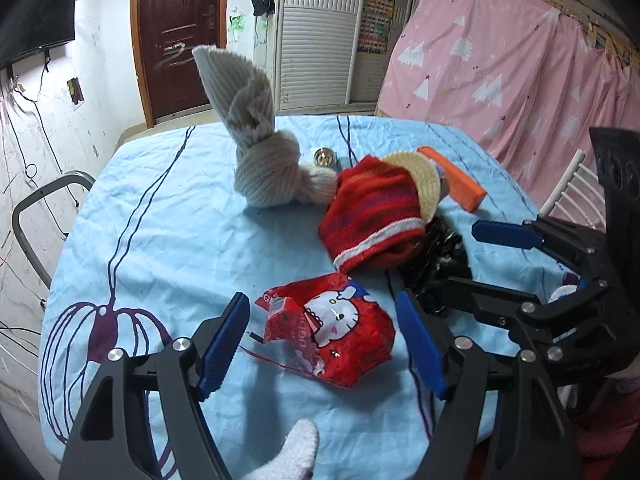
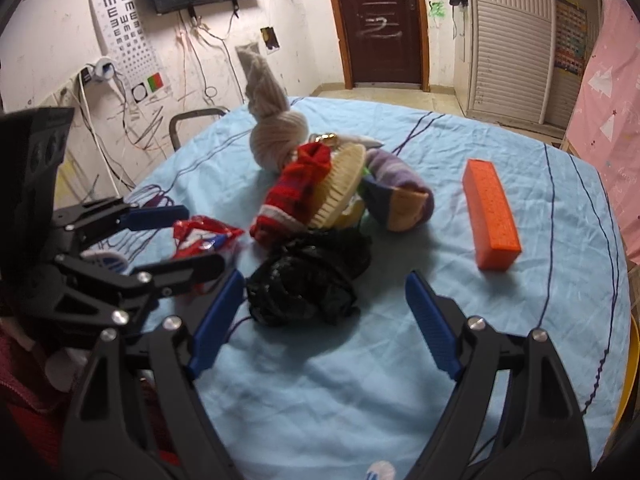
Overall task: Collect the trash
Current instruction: 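Grasp the black bag with the right tool while the left tool grasps the red wrapper, then carry the black bag and red wrapper to the yellow bin and release both, then move both tools back to the bed toward the orange box and grey bunny, then grasp the orange box with the right tool while the left tool grasps the grey knit bunny, then carry the orange box and grey bunny over the yellow bin with both tools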
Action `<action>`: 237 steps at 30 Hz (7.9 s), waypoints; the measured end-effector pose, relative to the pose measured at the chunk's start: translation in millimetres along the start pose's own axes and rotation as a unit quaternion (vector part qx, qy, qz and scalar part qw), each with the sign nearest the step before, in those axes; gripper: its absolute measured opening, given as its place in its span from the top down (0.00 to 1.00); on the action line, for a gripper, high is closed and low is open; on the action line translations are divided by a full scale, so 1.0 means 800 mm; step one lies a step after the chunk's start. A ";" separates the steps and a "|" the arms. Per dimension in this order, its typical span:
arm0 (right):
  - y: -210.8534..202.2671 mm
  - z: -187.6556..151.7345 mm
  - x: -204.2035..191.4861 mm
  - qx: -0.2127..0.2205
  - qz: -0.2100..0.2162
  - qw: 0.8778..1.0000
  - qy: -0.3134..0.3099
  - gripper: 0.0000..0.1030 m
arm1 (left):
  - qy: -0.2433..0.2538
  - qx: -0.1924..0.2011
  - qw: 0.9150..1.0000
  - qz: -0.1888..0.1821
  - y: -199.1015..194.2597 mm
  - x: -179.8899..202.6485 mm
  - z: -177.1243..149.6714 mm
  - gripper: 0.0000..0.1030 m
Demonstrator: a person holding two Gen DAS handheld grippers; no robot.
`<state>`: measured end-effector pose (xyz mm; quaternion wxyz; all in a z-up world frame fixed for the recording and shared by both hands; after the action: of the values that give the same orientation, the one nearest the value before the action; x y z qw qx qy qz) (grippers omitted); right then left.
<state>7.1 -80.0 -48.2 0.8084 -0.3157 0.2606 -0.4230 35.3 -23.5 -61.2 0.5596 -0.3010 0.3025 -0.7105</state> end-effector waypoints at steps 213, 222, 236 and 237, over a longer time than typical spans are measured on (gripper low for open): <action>-0.016 0.053 0.138 0.040 -0.130 0.989 0.051 0.78 | -0.130 0.062 0.989 0.028 -0.013 -0.067 0.112 0.60; -0.076 0.034 0.173 0.087 -0.147 0.982 0.085 0.78 | -0.083 0.080 0.993 0.007 -0.033 0.012 0.137 0.60; -0.156 -0.038 0.267 0.124 -0.196 0.958 0.167 0.78 | -0.005 0.074 0.996 -0.059 -0.017 0.157 0.176 0.60; -0.160 -0.045 0.275 0.125 -0.200 0.956 0.174 0.78 | 0.000 0.072 0.995 -0.066 -0.014 0.167 0.179 0.60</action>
<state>27.0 -334.2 -12.7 0.6822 -0.1796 0.2738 -0.6538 112.8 -165.0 50.6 0.5321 -0.2792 0.2298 -0.7656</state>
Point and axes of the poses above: each gripper's, at about its wrist camera, not at the fingertips, and y roughly the way its jaws point, x to its right, z to its top, the point moved 3 cm from there along y, roughly the way its jaws point
